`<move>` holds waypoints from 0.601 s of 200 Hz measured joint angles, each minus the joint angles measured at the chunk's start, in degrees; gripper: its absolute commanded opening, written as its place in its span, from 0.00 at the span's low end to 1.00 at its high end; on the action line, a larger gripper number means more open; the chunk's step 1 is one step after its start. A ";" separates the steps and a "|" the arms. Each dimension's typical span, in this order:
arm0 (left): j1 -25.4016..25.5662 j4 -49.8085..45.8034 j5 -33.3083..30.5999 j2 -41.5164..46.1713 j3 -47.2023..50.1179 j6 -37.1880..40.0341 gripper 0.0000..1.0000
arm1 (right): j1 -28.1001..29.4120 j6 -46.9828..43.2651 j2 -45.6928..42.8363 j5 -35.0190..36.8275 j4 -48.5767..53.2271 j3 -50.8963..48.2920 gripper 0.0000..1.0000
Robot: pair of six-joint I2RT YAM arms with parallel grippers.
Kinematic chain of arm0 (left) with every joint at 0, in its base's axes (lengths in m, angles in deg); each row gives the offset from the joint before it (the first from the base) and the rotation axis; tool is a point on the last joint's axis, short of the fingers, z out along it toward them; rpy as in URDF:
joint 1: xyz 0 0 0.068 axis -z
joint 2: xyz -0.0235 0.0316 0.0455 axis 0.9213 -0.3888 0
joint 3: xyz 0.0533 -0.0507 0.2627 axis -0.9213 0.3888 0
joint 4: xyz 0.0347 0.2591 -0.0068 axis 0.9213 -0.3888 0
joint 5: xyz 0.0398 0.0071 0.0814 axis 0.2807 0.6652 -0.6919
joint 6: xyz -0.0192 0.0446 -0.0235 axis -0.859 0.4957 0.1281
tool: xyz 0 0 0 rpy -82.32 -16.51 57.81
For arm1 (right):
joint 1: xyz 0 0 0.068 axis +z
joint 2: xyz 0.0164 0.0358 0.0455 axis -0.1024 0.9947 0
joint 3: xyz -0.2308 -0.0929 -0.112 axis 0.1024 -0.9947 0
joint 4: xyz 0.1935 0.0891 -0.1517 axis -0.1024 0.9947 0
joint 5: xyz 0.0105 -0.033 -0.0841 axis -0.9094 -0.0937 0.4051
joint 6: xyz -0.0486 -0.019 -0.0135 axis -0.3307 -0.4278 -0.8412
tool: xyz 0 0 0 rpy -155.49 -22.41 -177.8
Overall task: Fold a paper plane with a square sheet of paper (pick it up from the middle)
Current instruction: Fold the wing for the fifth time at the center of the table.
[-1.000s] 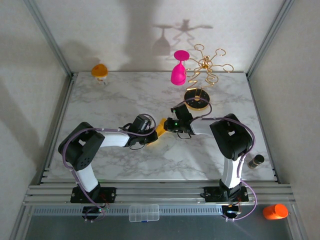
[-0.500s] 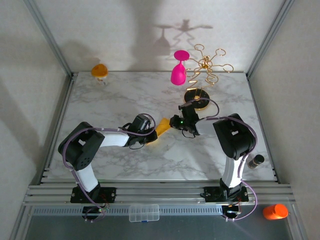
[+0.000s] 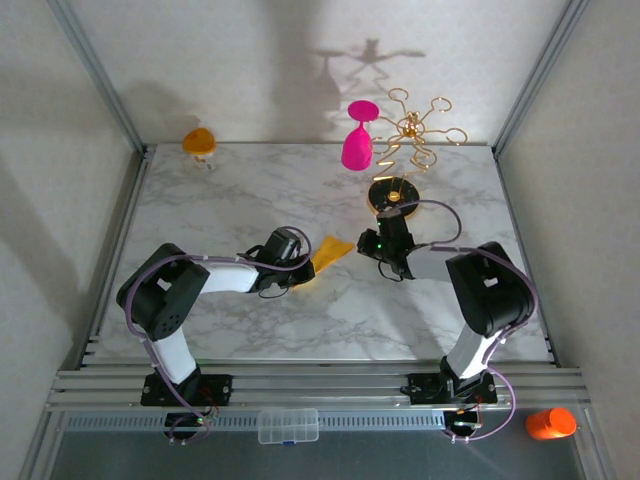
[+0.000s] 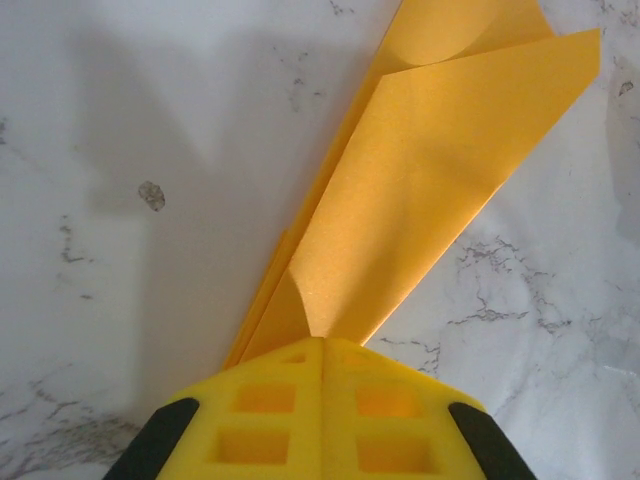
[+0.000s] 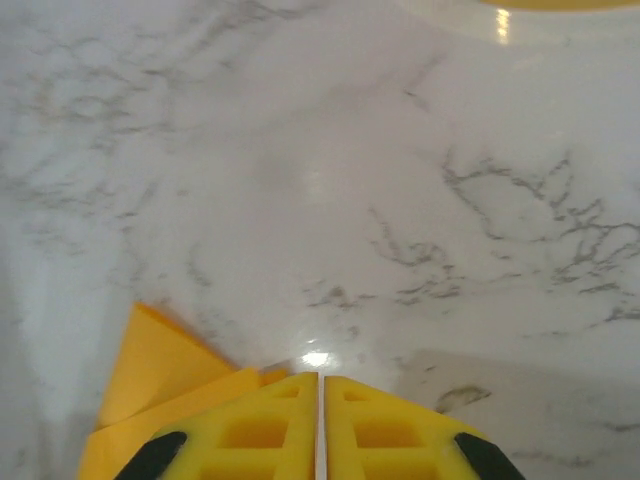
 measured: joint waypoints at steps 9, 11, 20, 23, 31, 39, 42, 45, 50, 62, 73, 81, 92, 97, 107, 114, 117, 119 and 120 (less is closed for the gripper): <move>0.00 -0.15 0.00 0.00 -0.11 0.02 0.00 | 0.44 0.31 -0.87 -1.55 -1.18 -0.42 0.12; 0.00 -0.22 0.00 0.00 -0.15 0.02 0.00 | 0.55 0.33 -0.98 -1.84 -1.51 -0.42 0.12; 0.00 -0.59 0.02 -0.04 -0.39 0.04 0.00 | 1.29 0.55 -0.96 -3.69 -2.84 -0.42 0.12; 0.00 -0.70 0.02 -0.04 -0.46 0.04 0.00 | 1.60 0.68 -0.85 -4.48 -3.21 -0.42 0.12; 0.00 -0.96 0.09 -0.09 -0.66 0.15 0.00 | 2.43 0.96 -0.42 -6.27 -3.98 -0.39 0.12; 0.00 -1.16 0.13 -0.13 -0.81 0.17 0.00 | 3.21 1.29 0.37 -8.31 -4.59 -0.22 0.12; -0.04 -1.31 0.15 -0.15 -0.87 0.20 0.00 | 3.50 1.49 0.76 -9.03 -4.87 -0.13 0.12; -0.04 -1.36 0.15 -0.15 -0.94 0.20 0.00 | 3.82 1.64 1.27 -9.86 -5.11 0.00 0.12; -0.04 -1.60 0.17 -0.17 -1.09 0.20 0.00 | 4.20 2.01 2.05 -10.97 -5.33 0.26 0.12; -0.04 -1.88 0.22 -0.22 -1.22 0.20 0.00 | 4.92 2.45 3.93 -13.27 -5.55 0.90 0.12; -0.09 -2.19 0.33 -0.26 -1.44 0.20 0.00 | 5.16 2.75 5.33 -14.67 -5.51 1.46 0.11; -0.15 -2.45 0.52 -0.31 -1.62 0.20 0.00 | 5.16 2.99 6.38 -15.28 -5.29 1.99 0.11; -0.26 -2.99 0.74 -0.33 -1.92 0.39 0.00 | 5.16 3.37 7.43 -15.63 -4.42 2.82 0.11; -0.26 -3.26 0.76 -0.33 -2.01 0.44 0.00 | 5.16 3.39 7.96 -15.65 -3.74 3.43 0.11; -0.31 -3.93 0.79 -0.33 -2.38 0.76 0.00 | 5.16 3.41 8.83 -15.54 -2.49 4.68 0.10; -0.31 -4.55 0.81 -0.33 -2.73 1.07 0.00 | 5.16 3.39 9.35 -15.47 -1.49 5.55 0.10; -0.31 -5.01 0.81 -0.33 -2.95 1.16 0.00 | 5.16 3.41 9.55 -15.37 -1.05 5.90 0.10; -0.31 -5.14 0.83 -0.33 -3.04 1.25 0.00 | 5.16 3.39 9.68 -15.28 -0.70 6.14 0.10; -0.31 -5.29 0.85 -0.33 -3.10 1.33 0.00 | 5.16 3.41 9.79 -15.21 -0.55 6.27 0.10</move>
